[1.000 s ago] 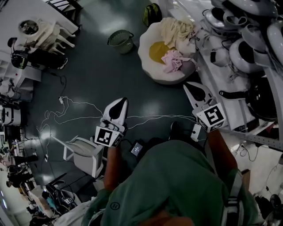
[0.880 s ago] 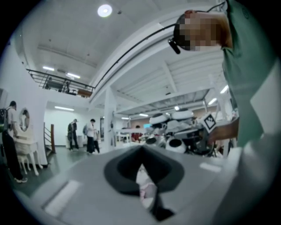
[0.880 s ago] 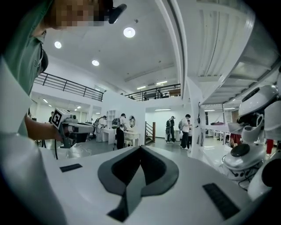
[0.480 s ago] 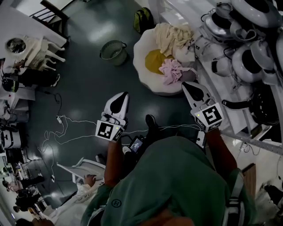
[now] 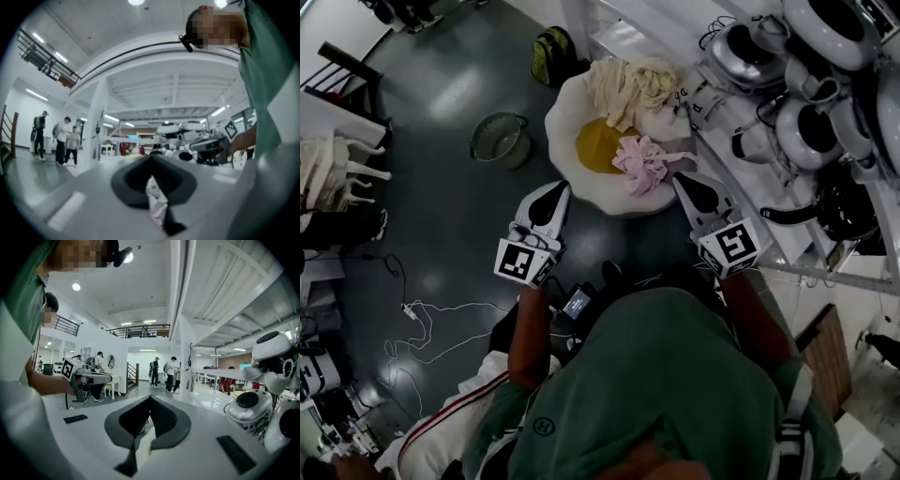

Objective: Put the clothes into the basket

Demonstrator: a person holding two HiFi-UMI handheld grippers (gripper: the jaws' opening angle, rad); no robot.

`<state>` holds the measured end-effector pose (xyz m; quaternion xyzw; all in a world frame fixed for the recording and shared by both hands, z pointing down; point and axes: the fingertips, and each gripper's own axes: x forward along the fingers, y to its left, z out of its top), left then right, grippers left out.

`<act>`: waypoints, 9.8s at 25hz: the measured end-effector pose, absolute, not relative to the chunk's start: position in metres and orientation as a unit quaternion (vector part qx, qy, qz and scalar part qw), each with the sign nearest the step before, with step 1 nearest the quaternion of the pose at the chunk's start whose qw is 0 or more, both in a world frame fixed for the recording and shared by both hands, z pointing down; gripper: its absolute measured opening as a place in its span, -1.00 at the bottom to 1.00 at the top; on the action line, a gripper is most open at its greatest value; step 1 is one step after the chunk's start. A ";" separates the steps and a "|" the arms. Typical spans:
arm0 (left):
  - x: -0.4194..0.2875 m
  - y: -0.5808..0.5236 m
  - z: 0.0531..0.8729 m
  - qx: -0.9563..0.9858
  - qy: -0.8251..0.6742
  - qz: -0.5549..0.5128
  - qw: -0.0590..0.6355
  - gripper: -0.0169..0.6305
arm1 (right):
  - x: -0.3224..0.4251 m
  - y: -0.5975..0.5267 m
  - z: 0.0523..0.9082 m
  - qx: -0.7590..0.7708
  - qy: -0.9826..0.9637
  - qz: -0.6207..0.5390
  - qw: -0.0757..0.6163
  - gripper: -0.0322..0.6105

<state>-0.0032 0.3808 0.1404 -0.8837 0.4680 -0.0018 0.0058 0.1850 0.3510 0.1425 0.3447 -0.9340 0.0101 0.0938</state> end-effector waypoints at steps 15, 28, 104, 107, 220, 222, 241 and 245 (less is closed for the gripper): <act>0.055 0.229 0.198 -0.900 0.429 -0.034 -0.064 -0.93 | 0.226 0.217 0.205 0.367 -0.922 0.065 0.103 -0.89; 0.113 0.101 0.282 -0.898 0.424 -0.034 -0.111 -0.93 | 0.236 0.102 0.302 0.337 -0.925 0.086 0.154 -0.89; 0.001 0.033 0.512 -0.827 0.449 -0.043 -0.336 -0.83 | 0.070 0.023 0.479 0.324 -0.911 0.132 0.218 -0.81; -0.027 0.028 0.475 -0.830 0.452 -0.022 -0.327 -0.83 | 0.044 0.020 0.443 0.327 -0.917 0.124 0.191 -0.81; 0.047 -0.181 0.596 -0.875 0.356 -0.115 -0.307 -0.45 | 0.244 -0.256 0.686 0.549 -0.711 0.276 0.341 -0.02; 0.056 -0.183 0.603 -0.872 0.363 -0.113 -0.308 -0.45 | 0.247 -0.256 0.702 0.528 -0.710 0.255 0.388 -0.02; 0.084 -0.184 0.560 -0.895 0.358 -0.101 -0.245 -0.38 | 0.151 -0.183 0.491 0.468 -0.861 0.135 0.149 -0.83; 0.056 -0.185 0.519 -0.904 0.373 -0.077 -0.196 -0.28 | 0.097 -0.166 0.422 0.416 -0.897 0.105 0.108 -0.83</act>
